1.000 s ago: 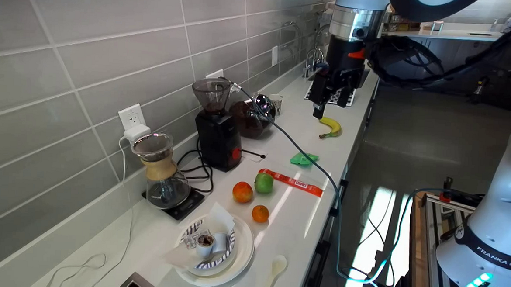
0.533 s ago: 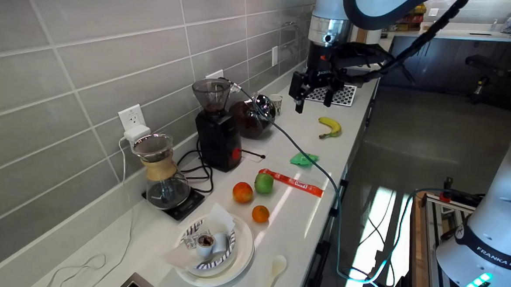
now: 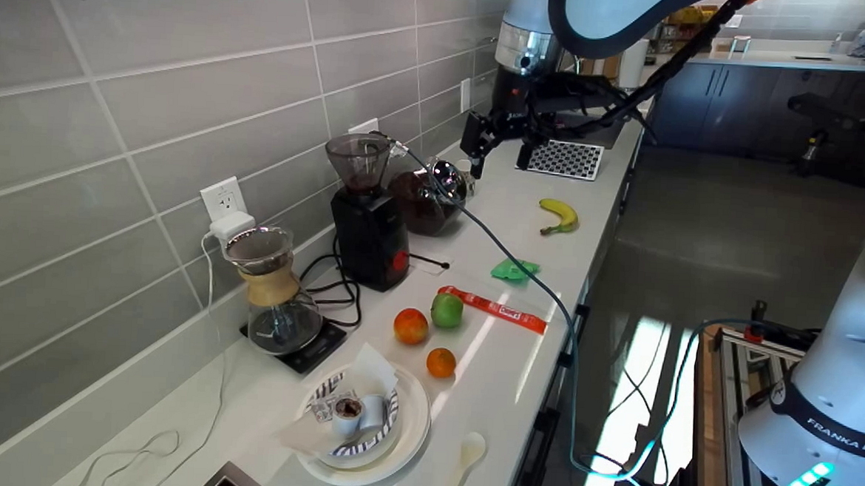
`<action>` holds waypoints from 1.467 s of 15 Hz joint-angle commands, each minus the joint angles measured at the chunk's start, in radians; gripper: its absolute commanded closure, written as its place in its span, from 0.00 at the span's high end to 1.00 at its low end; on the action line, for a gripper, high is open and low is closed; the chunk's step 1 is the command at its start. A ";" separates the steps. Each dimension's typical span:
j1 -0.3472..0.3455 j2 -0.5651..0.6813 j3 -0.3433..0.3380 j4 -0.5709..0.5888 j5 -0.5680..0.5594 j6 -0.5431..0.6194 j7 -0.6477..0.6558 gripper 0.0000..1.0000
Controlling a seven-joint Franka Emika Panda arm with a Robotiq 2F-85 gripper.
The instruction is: Remove the silver lid from the glass container.
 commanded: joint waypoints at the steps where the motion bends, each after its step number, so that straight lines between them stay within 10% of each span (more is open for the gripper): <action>1: 0.019 0.007 -0.018 -0.039 -0.029 0.172 -0.019 1.00; 10: -0.013 0.024 -0.036 -0.140 -0.043 0.521 -0.043 1.00; 22: -0.202 0.236 -0.142 0.001 -0.230 0.492 0.203 1.00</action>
